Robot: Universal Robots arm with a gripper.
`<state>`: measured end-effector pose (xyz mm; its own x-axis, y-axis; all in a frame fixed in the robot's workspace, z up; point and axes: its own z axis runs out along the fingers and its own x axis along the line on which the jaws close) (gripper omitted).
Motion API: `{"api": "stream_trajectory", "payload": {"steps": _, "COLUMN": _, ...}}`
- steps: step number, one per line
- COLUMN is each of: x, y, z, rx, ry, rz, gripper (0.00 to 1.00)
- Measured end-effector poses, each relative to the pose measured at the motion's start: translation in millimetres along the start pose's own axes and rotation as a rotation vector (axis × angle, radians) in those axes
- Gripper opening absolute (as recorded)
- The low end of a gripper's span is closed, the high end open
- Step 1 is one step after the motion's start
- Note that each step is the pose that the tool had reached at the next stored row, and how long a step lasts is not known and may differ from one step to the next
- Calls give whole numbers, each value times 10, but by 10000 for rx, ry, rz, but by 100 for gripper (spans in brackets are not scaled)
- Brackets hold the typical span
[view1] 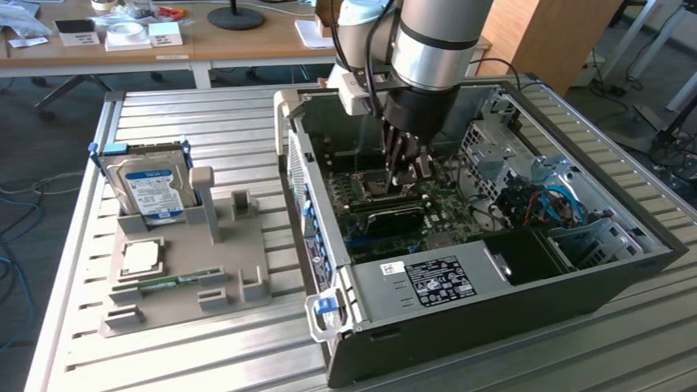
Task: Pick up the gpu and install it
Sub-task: 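Press down on the gpu until it lock into place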
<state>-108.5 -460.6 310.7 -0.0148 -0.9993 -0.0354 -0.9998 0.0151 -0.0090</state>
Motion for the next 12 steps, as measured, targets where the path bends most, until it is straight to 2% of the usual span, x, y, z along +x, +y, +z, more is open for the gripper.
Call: {"api": "stream_trajectory", "payload": {"steps": 12, "x": 0, "y": -18, "z": 0, "rx": -1, "ry": 0, "rz": -1, "gripper": 11}}
